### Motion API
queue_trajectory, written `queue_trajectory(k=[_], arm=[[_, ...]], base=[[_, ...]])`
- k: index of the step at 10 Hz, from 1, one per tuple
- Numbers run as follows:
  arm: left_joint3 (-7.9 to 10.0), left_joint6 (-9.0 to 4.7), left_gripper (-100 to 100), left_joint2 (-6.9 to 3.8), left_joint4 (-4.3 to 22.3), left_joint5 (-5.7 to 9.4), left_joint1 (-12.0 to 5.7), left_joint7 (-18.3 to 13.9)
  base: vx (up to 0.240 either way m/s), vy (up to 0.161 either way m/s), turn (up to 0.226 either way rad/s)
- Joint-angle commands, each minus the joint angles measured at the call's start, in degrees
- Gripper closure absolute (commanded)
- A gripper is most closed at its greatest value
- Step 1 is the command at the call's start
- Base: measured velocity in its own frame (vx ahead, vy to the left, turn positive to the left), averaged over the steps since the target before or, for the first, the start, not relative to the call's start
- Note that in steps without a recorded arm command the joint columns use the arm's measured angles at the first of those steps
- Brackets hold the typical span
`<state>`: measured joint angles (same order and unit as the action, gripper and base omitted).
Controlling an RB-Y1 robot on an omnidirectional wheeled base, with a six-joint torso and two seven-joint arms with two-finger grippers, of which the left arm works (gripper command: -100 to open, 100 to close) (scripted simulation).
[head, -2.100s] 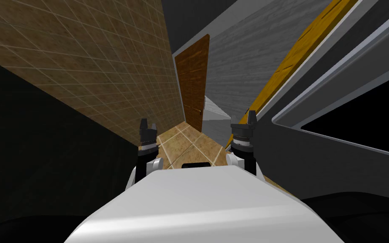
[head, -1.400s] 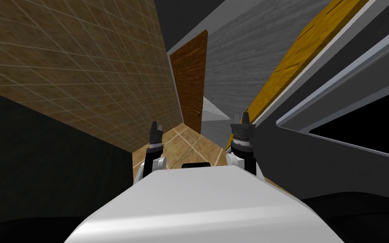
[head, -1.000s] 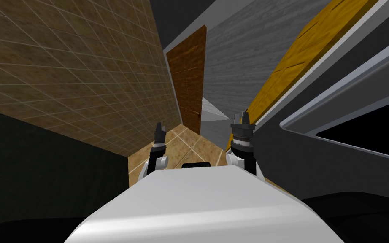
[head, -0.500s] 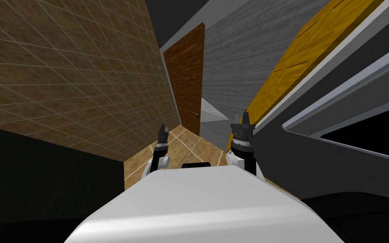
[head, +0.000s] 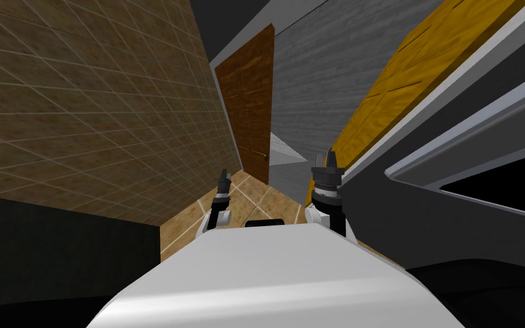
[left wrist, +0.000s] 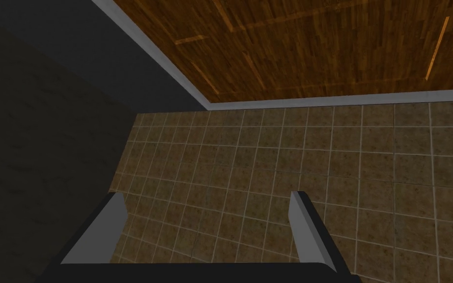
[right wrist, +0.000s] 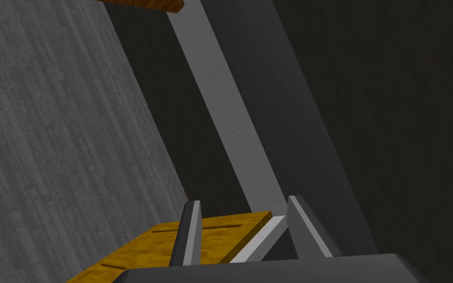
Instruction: Push the door open
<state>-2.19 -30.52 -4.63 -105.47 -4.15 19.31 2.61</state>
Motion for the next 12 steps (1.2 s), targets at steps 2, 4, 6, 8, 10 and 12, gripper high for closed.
queue_trajectory(k=[2, 4, 6, 8, 10, 12], arm=[[-0.71, -0.88, -100, -0.26, 3.4, -0.29, -1.2, -0.6], [-1.23, -1.45, -100, -0.44, 6.0, -0.5, -2.18, -1.2], [-1.75, -2.02, -100, -0.62, 8.7, -0.71, -3.17, -1.7], [-2.28, -2.59, -100, -0.77, 11.3, -0.92, -4.17, -2.2], [-2.82, -3.17, -100, -0.87, 14.0, -1.14, -5.18, -2.8], [-3.35, -3.76, -100, -0.96, 16.7, -1.36, -6.2, -3.3]], base=[[0.098, 0.013, -0.062], [0.101, 0.023, -0.068], [0.086, 0.018, -0.068], [0.095, 0.029, -0.056], [0.105, 0.017, -0.074], [0.102, 0.027, -0.064]])
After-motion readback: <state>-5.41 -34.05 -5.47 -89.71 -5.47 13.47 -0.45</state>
